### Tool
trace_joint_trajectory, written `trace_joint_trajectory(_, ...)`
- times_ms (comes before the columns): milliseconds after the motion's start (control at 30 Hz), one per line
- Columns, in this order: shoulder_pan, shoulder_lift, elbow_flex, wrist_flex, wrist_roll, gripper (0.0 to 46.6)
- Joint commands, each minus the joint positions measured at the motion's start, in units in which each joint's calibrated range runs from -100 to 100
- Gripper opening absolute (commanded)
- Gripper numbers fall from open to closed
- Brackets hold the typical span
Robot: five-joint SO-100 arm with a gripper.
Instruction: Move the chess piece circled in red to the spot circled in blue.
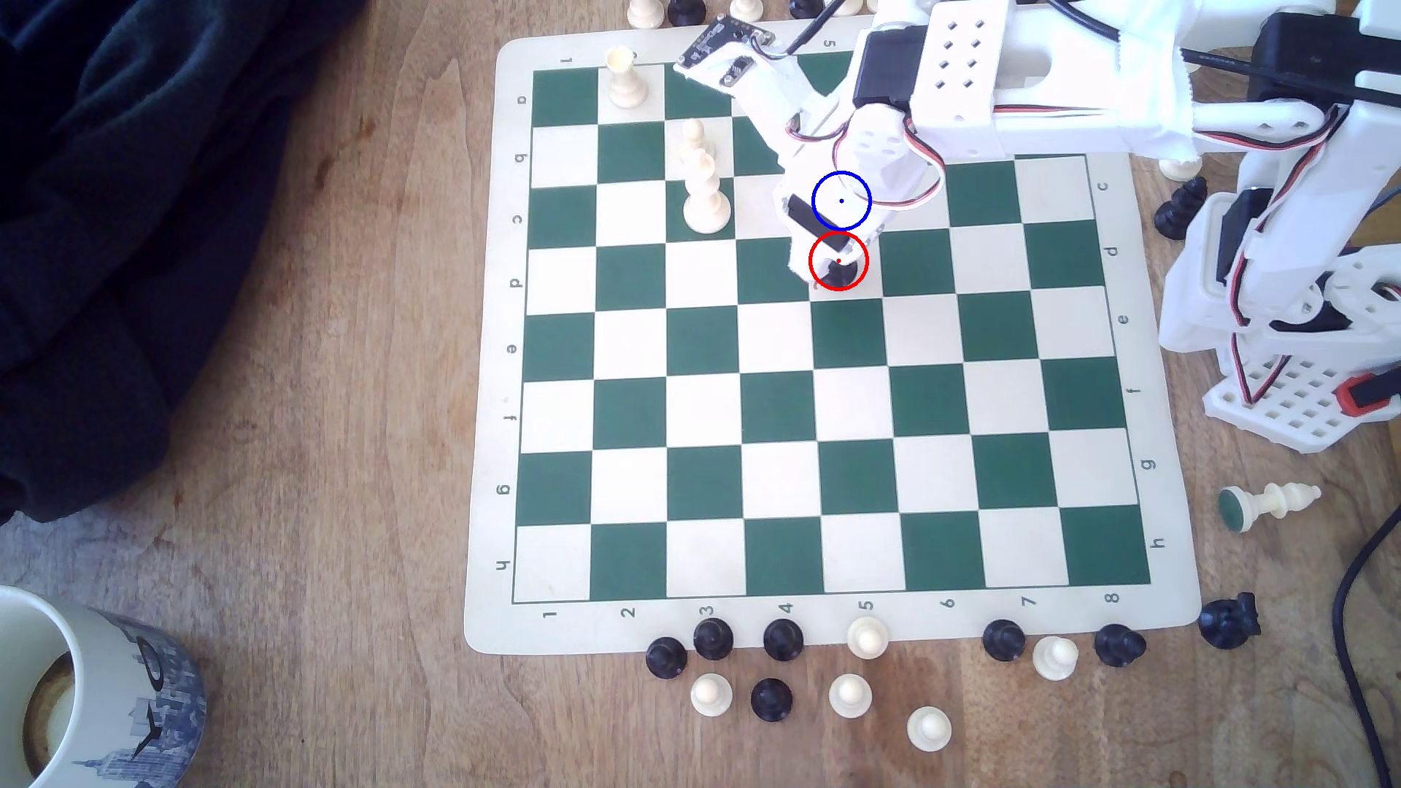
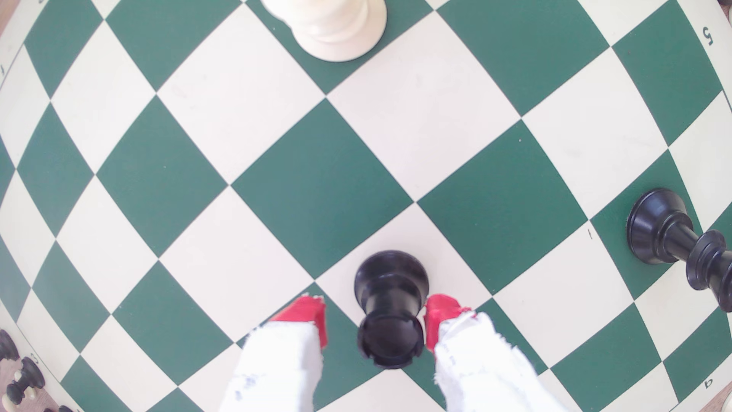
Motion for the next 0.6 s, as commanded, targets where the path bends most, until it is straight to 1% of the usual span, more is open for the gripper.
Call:
trace_joint_trajectory(0, 0.24, -1.35, -3.77, 0.60, -0.20, 11.7)
trace_joint_trajectory(133, 0.16, -1.44, -3.95, 0.85, -0.10, 8.6)
trace_joint_trajectory(200, 0.16, -1.44, -3.86, 0.85, -0.15, 6.1)
trace_joint_trajectory(300, 0.08, -1.69, -3.86, 0.85, -0.15, 4.2)
trace_joint_trajectory(333, 0.08, -2.03, -3.86, 0.85, -0.15, 2.5)
trace_joint_trajectory(567, -0.62, -7.30, -6.04, 5.60, -0.20, 0.8)
